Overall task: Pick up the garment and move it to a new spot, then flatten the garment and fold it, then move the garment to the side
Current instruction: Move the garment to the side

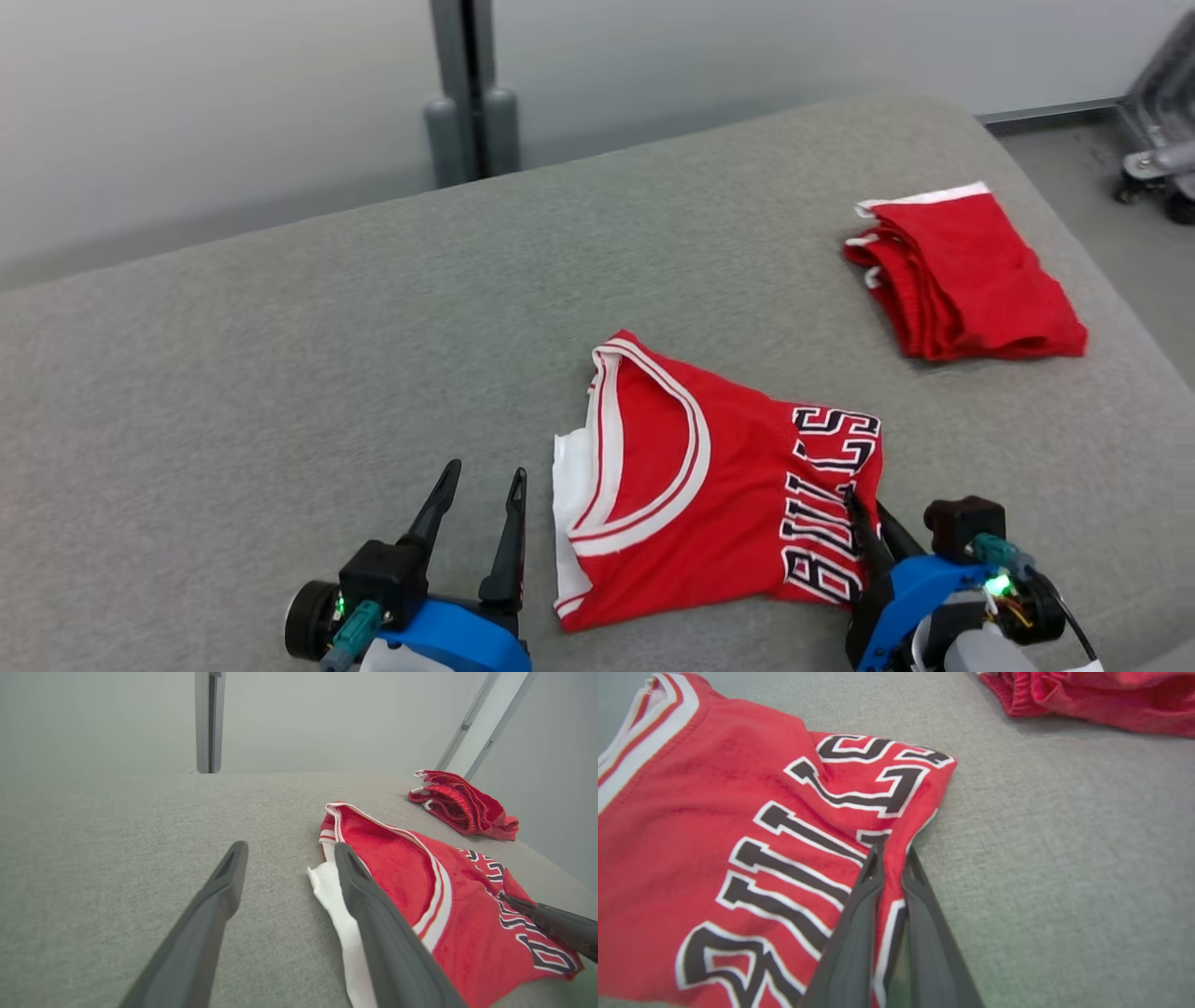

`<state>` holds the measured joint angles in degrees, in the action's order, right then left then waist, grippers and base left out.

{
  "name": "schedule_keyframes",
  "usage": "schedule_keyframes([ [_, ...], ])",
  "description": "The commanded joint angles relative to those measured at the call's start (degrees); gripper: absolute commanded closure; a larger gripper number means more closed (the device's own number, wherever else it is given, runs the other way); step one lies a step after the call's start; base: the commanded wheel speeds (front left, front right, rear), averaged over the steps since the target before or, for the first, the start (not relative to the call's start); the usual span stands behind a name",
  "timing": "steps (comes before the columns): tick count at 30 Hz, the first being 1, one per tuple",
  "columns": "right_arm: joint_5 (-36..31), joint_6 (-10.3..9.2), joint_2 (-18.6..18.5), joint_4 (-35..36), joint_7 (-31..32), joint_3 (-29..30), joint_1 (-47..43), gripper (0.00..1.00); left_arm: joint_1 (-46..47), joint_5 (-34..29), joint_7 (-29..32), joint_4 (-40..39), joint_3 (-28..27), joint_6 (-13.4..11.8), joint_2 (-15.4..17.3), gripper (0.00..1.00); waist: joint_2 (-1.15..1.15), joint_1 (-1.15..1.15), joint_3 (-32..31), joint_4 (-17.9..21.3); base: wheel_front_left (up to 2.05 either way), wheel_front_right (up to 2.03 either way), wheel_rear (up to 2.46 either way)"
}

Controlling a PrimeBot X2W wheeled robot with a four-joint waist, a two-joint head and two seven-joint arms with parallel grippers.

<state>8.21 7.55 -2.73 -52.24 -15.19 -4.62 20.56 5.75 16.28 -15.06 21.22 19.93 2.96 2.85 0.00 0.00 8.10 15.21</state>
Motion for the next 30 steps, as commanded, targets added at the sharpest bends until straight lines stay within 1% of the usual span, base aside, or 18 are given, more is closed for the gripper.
schedule_keyframes([
  [1, 0.50, -0.12, -0.44, 0.39, 0.13, -0.45, -1.34, 1.00, 0.47, -0.23, -0.13, 0.32, 0.13, 0.23, 0.10, 0.00, 0.00, 0.00, -1.99, 3.38, 0.00, 0.00, 0.00],
  [6, 2.10, -0.11, -0.36, 2.40, 0.08, -2.01, -1.92, 1.00, 1.23, -0.82, -0.13, 0.86, 0.93, 1.08, 0.09, 0.00, 0.00, 0.00, -1.25, 7.09, 0.00, 0.00, 0.00],
  [8, 2.57, -0.11, -0.42, 2.98, 0.08, -1.56, -1.83, 1.00, 1.35, -0.99, -0.13, 0.88, 1.46, 1.56, 0.09, 0.00, 0.00, 0.00, -0.94, 7.86, 0.00, 0.00, 0.00],
  [13, 1.76, -0.09, -0.74, 3.70, 0.08, -1.57, -0.01, 1.00, 1.56, -1.42, -0.13, 1.22, 1.81, 1.66, 0.11, 0.00, 0.00, 0.00, -0.04, 8.43, 0.00, 0.00, 0.00],
  [16, 1.21, -0.08, -1.29, 4.63, 0.08, -2.13, 2.33, 1.00, 1.65, -1.64, -0.13, 1.64, 1.43, 1.81, 0.09, 0.00, 0.00, 0.00, 0.80, 7.98, 0.00, 0.00, 0.00],
  [20, 0.68, -0.08, -3.68, 5.52, 0.07, -3.83, 8.41, 1.00, 1.89, -2.66, -0.13, 2.53, 1.13, 1.58, 0.10, 0.00, 0.00, 0.00, 2.43, 6.62, 0.00, 0.00, 0.00],
  [26, -1.47, -0.09, -9.10, 3.88, 1.42, -6.73, 21.05, 1.00, 2.90, -4.69, -0.13, 3.86, 0.41, 2.02, 0.09, 0.00, 0.00, 0.00, 5.08, 3.36, 0.00, 0.00, 0.00],
  [30, -3.60, -0.08, -13.49, 0.18, 3.06, -5.44, 27.93, 1.00, 3.79, -5.47, -0.13, 4.04, 0.09, 2.16, 0.09, 0.00, 0.00, 0.00, 6.46, 0.52, 0.00, 0.00, 0.00],
])
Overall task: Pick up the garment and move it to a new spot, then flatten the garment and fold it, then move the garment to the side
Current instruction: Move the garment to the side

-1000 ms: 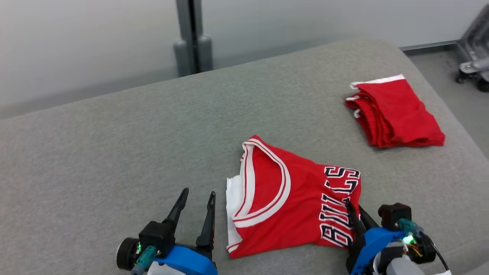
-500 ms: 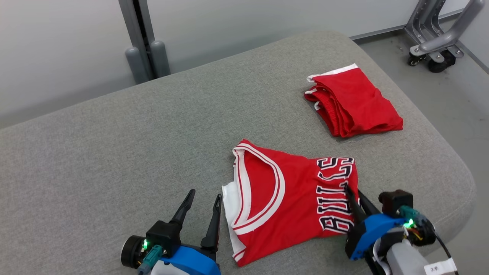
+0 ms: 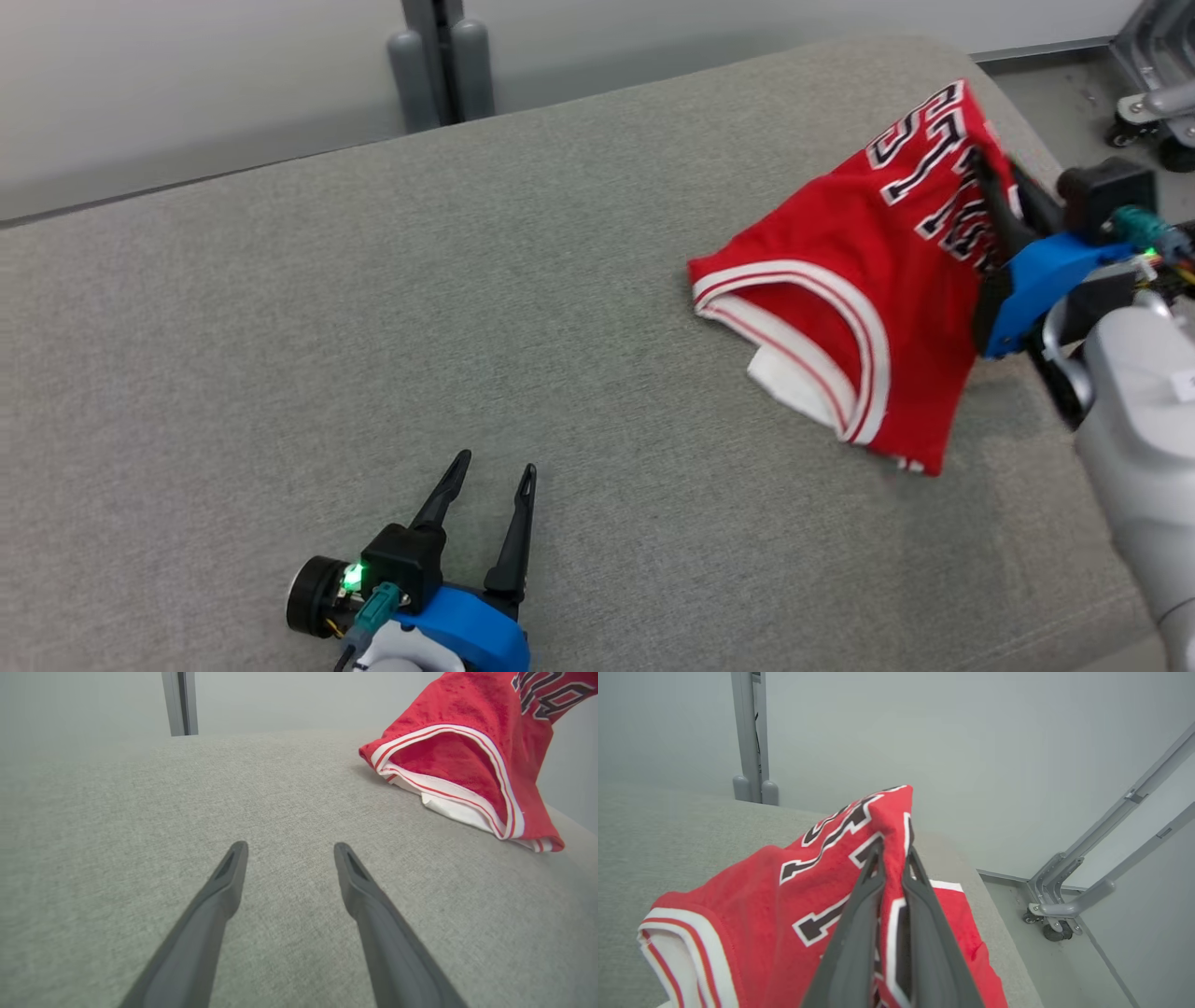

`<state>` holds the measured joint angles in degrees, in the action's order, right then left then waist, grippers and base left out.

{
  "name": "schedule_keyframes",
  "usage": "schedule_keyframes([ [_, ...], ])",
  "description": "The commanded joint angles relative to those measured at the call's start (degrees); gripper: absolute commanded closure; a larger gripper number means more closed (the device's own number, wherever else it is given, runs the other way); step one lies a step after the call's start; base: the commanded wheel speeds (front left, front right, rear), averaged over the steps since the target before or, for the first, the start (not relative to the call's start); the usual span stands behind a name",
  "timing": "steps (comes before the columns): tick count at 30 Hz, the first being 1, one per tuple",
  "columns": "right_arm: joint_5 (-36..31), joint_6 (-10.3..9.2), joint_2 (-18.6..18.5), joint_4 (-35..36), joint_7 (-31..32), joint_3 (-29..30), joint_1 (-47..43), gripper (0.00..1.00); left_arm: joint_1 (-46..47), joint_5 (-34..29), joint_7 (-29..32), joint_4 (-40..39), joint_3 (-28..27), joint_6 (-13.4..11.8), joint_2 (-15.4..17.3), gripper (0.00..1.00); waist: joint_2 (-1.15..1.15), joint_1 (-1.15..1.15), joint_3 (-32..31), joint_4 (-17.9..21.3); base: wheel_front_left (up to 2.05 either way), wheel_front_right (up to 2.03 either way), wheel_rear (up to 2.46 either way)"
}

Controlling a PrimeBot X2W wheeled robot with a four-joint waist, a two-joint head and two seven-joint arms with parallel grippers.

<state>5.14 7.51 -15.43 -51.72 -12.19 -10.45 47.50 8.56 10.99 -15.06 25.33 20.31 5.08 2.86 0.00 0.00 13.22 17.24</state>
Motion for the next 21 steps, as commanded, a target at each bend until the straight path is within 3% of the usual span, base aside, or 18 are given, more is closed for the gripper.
schedule_keyframes([
  [1, -1.32, -0.05, -2.08, -1.45, 0.48, 1.20, 2.40, 1.00, 1.27, -0.55, -0.13, -0.11, -0.45, 0.08, 0.08, 0.00, 0.00, 0.00, 1.71, -2.17, 0.00, 0.00, 0.00],
  [9, -10.41, -0.05, -13.25, -9.67, 2.30, 15.26, 7.46, 1.00, 3.13, -1.83, -0.13, -0.46, -1.49, 0.36, 0.07, 0.00, 0.00, 0.00, 4.93, -7.42, 0.00, 0.00, 0.00],
  [11, -13.62, -0.05, -15.20, -10.00, 1.93, 20.03, 7.25, 0.55, 3.44, -2.15, -0.13, -0.66, -2.16, 0.22, 0.07, 0.00, 0.00, 0.00, 5.64, -8.17, 0.00, 0.00, 0.00],
  [12, -15.10, -0.05, -15.60, -10.00, 1.90, 22.57, 6.82, 0.00, 3.55, -2.16, -0.13, -0.70, -2.44, 0.22, 0.07, 0.00, 0.00, 0.00, 5.98, -8.41, 0.00, 0.00, 0.00],
  [17, -21.77, -0.03, -12.45, -7.80, -0.01, 33.65, 4.53, 0.00, 3.54, -2.91, -0.11, -0.62, -3.86, 0.05, 0.10, 0.00, 0.00, 0.00, 6.57, -8.78, 0.00, 0.00, 0.00],
  [21, -24.31, -0.03, -8.67, -6.00, -2.06, 35.90, 4.12, 0.00, 3.76, -3.18, -0.12, -0.72, -4.76, -0.13, 0.20, 0.00, 0.00, 0.00, 6.43, -8.60, 0.00, 0.00, 0.00],
])
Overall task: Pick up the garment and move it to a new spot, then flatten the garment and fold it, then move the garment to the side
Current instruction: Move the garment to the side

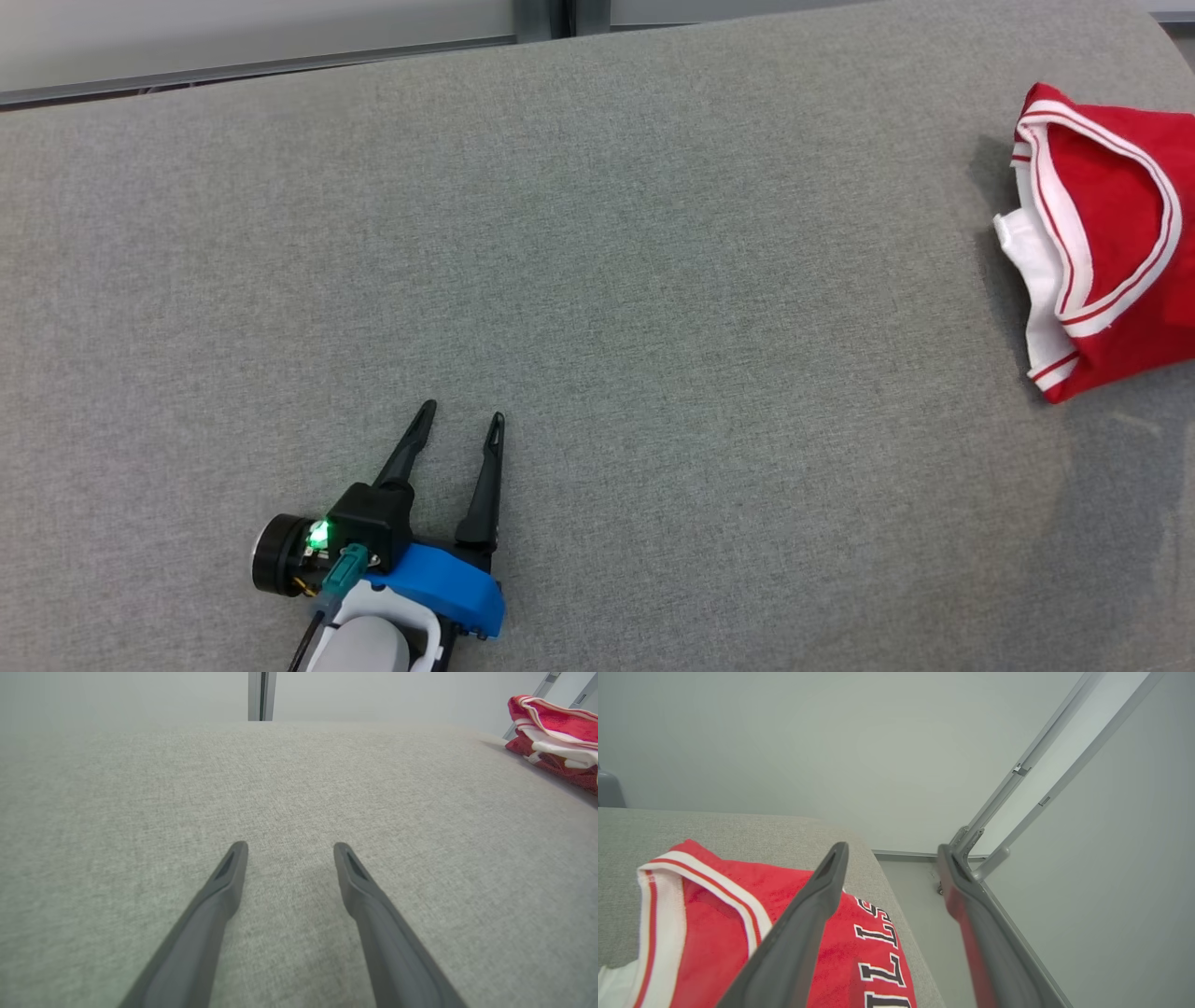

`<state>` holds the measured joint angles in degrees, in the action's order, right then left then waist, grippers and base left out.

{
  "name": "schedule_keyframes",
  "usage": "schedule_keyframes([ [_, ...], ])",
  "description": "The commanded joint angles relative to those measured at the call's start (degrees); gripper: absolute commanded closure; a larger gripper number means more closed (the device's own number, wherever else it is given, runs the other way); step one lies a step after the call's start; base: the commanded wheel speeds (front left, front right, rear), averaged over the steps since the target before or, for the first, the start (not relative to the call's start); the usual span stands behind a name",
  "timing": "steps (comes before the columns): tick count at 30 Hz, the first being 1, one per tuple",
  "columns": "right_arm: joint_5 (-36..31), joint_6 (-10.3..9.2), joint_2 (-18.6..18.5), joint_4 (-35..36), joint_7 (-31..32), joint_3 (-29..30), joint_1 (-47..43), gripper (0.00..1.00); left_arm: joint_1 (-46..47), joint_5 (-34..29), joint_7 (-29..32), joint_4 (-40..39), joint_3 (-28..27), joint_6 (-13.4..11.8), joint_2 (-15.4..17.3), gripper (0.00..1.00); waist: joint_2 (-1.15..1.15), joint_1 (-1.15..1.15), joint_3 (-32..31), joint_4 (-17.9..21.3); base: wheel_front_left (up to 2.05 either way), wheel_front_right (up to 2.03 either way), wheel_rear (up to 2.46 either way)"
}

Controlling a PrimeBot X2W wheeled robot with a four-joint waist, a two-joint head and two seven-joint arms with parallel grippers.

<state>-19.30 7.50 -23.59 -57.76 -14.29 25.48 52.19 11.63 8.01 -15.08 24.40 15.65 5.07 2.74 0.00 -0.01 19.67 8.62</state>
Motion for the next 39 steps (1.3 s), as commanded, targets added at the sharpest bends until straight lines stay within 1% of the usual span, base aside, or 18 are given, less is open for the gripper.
schedule_keyframes([
  [1, -0.25, -0.02, 0.85, 0.58, -0.42, -0.10, -0.39, 0.00, 0.74, -0.26, -0.10, 0.04, -0.37, -0.16, 0.29, 0.00, 0.00, 0.01, -0.10, 0.14, 0.00, 0.00, 0.00],
  [3, 0.58, -0.02, 3.71, 2.08, -0.86, -1.24, 0.06, 0.00, 0.82, -0.48, -0.10, -0.38, -1.05, -0.33, 0.27, 0.00, 0.00, 0.01, -0.30, 0.44, 0.00, 0.00, 0.00],
  [4, 1.85, -0.02, 5.27, 4.34, -0.92, -2.51, 0.22, 0.00, 0.88, -0.52, -0.10, -0.55, -1.35, -0.44, 0.27, 0.00, 0.00, 0.01, -0.36, 0.57, 0.00, 0.00, 0.00],
  [8, 8.52, -0.02, 11.36, 12.97, -0.86, -10.20, -4.76, 0.00, 0.74, -0.50, -0.11, -1.23, -2.64, -0.61, 0.21, 0.00, 0.00, 0.01, -1.00, 1.05, 0.00, 0.00, 0.00],
  [12, 15.03, -0.02, 15.55, 20.78, -0.90, -18.34, -11.28, 0.00, -0.48, -0.01, -0.11, -1.17, -4.04, -1.85, 0.21, 0.00, 0.00, 0.01, -2.45, 0.94, 0.00, 0.00, 0.00],
  [15, 19.25, -0.02, 17.48, 25.29, -0.89, -21.57, -18.01, 0.00, -1.03, 0.69, -0.11, -1.57, -4.86, -2.82, 0.18, 0.00, 0.00, 0.01, -3.64, 0.41, 0.00, 0.00, 0.00],
  [17, 20.91, -0.02, 18.67, 27.06, -0.89, -22.56, -22.08, 0.00, -1.63, 0.96, -0.11, -1.63, -5.15, -3.37, 0.19, 0.00, 0.00, 0.01, -4.42, -0.10, 0.00, 0.00, 0.00],
  [20, 21.85, -0.02, 19.75, 28.11, -0.89, -23.78, -27.04, 0.00, -2.44, 1.24, -0.11, -1.67, -5.50, -3.90, 0.19, 0.00, 0.00, 0.01, -5.56, -0.93, 0.00, 0.00, 0.00],
  [23, 22.48, -0.02, 20.29, 28.46, -0.89, -24.36, -30.18, 0.00, -3.30, 1.53, -0.11, -1.66, -6.23, -4.26, 0.18, 0.00, 0.00, 0.01, -6.63, -1.73, 0.00, 0.00, 0.00],
  [26, 22.80, -0.02, 20.61, 28.82, -0.90, -25.06, -32.47, 0.00, -4.48, 3.04, -0.10, -1.19, -6.93, -4.73, 0.22, 0.00, 0.00, 0.01, -7.76, -2.59, 0.00, 0.00, 0.00],
  [32, 25.22, -0.02, 20.60, 29.53, -0.90, -27.20, -35.39, 0.00, -5.64, 2.93, -0.10, -0.86, -8.02, -5.82, 0.20, 0.00, 0.00, 0.01, -9.98, -4.37, 0.00, 0.00, 0.00],
  [34, 25.83, -0.01, 20.62, 29.92, -0.90, -28.10, -36.06, 0.00, -6.00, 4.67, -0.11, -0.57, -8.36, -5.25, 0.17, 0.00, 0.00, 0.01, -10.59, -5.14, 0.00, 0.00, 0.00],
  [37, 26.56, -0.02, 20.57, 30.01, -0.90, -27.93, -37.08, 0.00, -6.24, 4.77, -0.11, -0.40, -8.87, -5.21, 0.19, 0.00, 0.00, 0.01, -11.62, -6.46, 0.00, 0.00, 0.00],
  [39, 26.80, -0.02, 20.60, 30.23, -0.90, -28.04, -37.72, 0.00, -6.66, 4.87, -0.11, -0.47, -8.92, -4.74, 0.14, 0.00, 0.00, 0.01, -12.26, -7.17, 0.00, 0.00, 0.00],
])
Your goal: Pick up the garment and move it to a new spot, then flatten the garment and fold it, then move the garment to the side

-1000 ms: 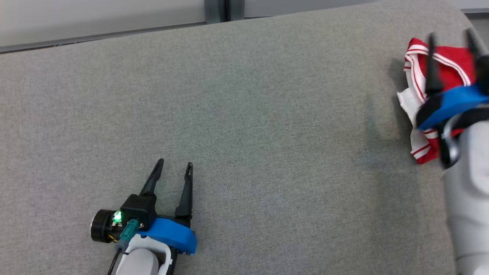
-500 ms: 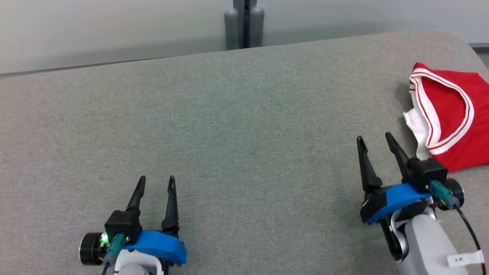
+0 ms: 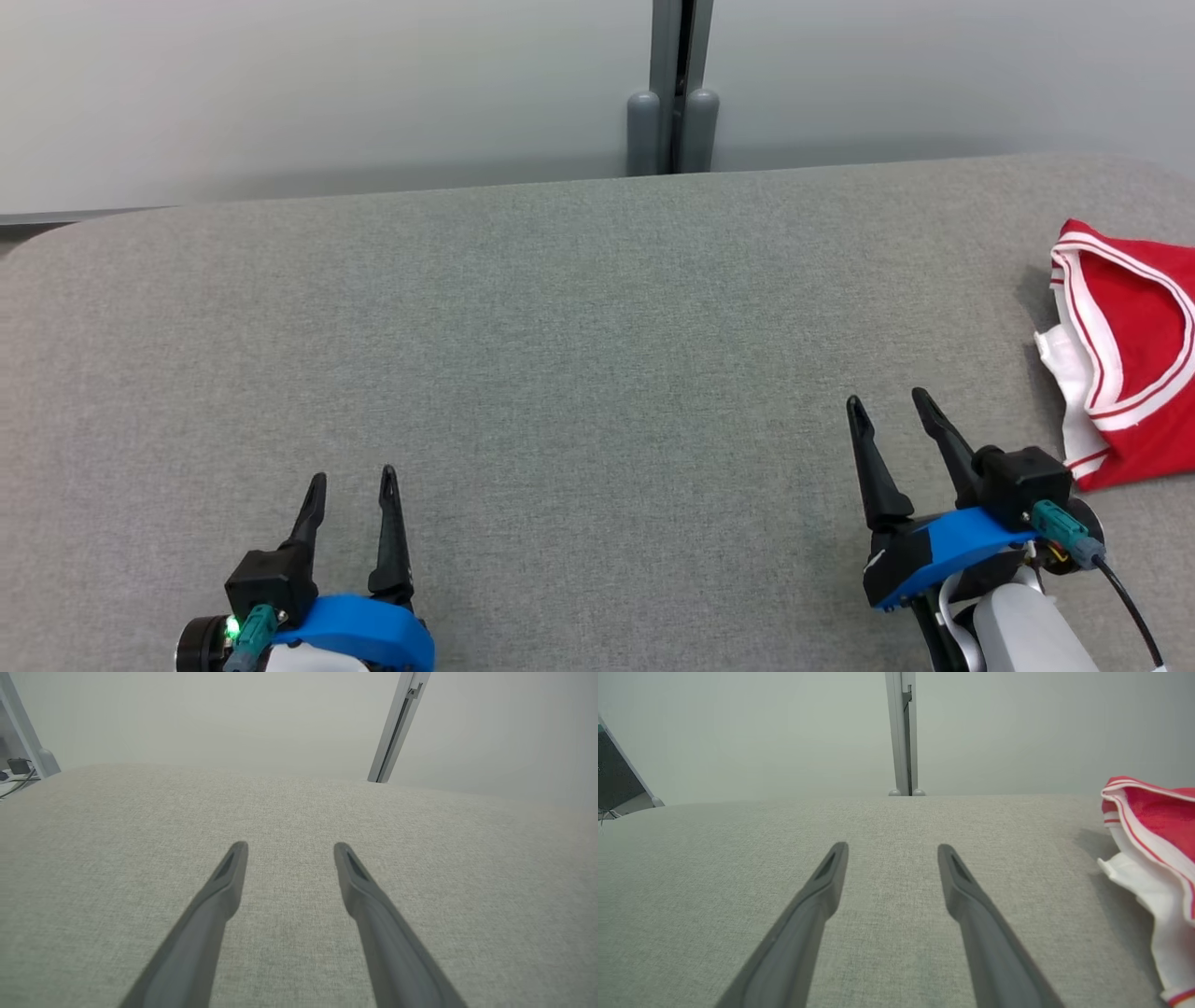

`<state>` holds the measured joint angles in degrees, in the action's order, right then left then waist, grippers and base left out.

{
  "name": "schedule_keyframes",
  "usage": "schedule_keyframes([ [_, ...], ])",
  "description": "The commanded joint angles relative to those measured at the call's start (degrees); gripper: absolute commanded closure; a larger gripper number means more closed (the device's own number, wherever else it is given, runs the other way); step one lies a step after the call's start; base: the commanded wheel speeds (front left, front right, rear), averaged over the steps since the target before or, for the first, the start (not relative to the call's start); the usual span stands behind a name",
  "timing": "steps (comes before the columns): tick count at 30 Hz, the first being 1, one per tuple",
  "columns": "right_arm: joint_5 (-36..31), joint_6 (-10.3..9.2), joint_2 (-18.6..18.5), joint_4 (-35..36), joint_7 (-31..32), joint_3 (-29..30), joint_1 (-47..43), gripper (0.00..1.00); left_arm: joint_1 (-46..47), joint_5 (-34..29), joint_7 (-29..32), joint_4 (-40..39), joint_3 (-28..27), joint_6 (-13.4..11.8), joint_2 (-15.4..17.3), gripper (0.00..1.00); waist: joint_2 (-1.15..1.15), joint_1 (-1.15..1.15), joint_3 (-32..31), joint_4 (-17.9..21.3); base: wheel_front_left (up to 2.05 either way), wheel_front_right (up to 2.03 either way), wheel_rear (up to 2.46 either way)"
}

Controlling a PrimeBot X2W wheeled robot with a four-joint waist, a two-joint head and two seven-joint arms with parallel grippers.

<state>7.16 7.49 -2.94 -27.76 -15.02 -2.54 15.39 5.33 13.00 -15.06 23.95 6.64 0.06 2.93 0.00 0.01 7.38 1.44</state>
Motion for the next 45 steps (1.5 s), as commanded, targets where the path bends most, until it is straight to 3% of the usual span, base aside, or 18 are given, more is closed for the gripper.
schedule_keyframes([
  [1, 0.60, -0.01, -0.05, 0.13, -0.16, 0.00, -1.24, 0.00, -0.50, -0.27, -0.13, -0.08, -0.24, 0.36, -0.01, 0.00, 0.00, -0.01, -0.30, -0.29, 0.00, 0.00, 0.00],
  [14, 2.18, 0.00, -0.04, -1.37, -0.17, -0.21, -5.76, 0.00, -5.75, -0.15, -0.13, -1.36, -2.15, 1.24, -0.02, 0.00, 0.00, -0.01, -5.89, -1.90, 0.00, 0.00, 0.00],
  [23, 2.57, 0.00, -0.05, -1.66, -0.17, -1.00, -6.31, 0.00, -7.40, 0.76, -0.13, -2.54, -2.95, 2.03, -0.01, 0.00, 0.00, -0.01, -6.48, -1.94, 0.00, 0.00, 0.00],
  [24, 2.62, 0.00, -0.04, -1.62, -0.17, -1.01, -6.22, 1.00, -7.32, 1.03, -0.13, -2.88, -3.11, 2.18, 0.00, 1.00, 0.00, -0.01, -6.45, -1.95, 0.00, 0.00, 0.00],
  [28, 2.98, 0.00, 0.07, -2.91, 0.56, -0.71, -5.98, 1.00, -7.58, 1.60, 0.57, -1.07, -2.67, 2.12, -0.11, 1.00, 0.00, -0.01, -6.49, -1.94, 0.00, 0.00, 0.00],
  [45, 20.40, 0.00, 0.06, 0.74, 5.00, 1.35, -6.69, 1.00, -5.65, 18.05, 4.99, -3.00, -4.89, 3.25, -0.09, 1.00, 0.00, -0.01, -6.58, -1.87, 0.00, 0.00, 0.00],
])
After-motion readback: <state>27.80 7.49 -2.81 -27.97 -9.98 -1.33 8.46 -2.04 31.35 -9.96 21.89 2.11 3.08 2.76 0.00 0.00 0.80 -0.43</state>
